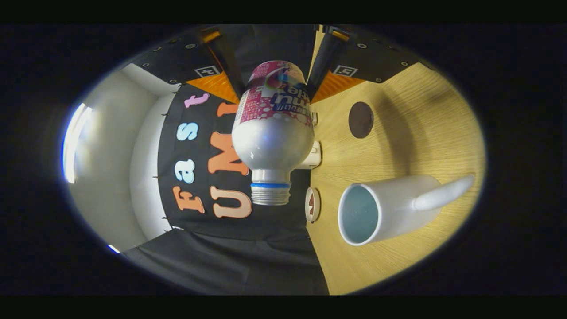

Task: Take the bottle from table, then pour the juice into the cup, finally place the bottle on the coaster

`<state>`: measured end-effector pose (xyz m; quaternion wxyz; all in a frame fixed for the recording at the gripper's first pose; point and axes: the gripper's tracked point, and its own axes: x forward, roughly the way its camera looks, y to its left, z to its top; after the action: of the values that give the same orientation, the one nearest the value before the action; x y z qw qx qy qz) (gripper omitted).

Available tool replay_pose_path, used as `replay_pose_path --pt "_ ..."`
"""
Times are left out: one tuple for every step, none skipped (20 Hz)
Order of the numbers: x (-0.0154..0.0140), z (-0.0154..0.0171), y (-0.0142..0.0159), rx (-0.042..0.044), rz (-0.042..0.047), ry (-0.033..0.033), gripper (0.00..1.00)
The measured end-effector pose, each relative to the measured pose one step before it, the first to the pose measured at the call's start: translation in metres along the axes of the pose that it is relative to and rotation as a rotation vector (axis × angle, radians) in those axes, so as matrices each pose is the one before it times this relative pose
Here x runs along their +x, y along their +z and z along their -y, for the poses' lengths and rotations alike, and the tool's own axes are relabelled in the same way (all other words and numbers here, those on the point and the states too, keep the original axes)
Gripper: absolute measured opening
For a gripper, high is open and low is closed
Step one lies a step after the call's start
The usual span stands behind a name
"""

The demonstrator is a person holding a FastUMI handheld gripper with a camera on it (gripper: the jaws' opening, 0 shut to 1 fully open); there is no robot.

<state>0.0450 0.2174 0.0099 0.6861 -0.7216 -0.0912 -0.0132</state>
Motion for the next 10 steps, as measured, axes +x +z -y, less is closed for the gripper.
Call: replay_pose_path --pt "-0.00004 0.0021 0.00121 -0.01584 0.00299 -0.00612 0.77" --pt "-0.00044 0.00173 0.00082 -0.01475 0.00291 -0.00775 0.77" --pt "-0.0003 0.00193 0.00054 -0.01142 0.00297 -0.00777 0.77" --pt "0.00177 0.0004 -0.00018 -0.00385 0.00056 -0.00375 0.77" --pt "0.00107 0.00053 -0.00099 -0.00235 0.00033 -0.00364 0.77" --pt "0.00217 0.00084 -0.00044 -0.00796 0.00188 -0.00576 0.77" --pt "0.00022 0.00087 0.00012 -0.01338 0.00408 -0.00495 0.77" --pt "0.00069 0.00081 0.0006 -0.01719 0.00436 -0.00129 0.77" --pt "-0.00063 0.00066 0.001 -0.0162 0.00421 0.0001 0.77" --pt "0.00078 0.00191 -0.00004 -0.01436 0.00342 -0.00132 0.77"
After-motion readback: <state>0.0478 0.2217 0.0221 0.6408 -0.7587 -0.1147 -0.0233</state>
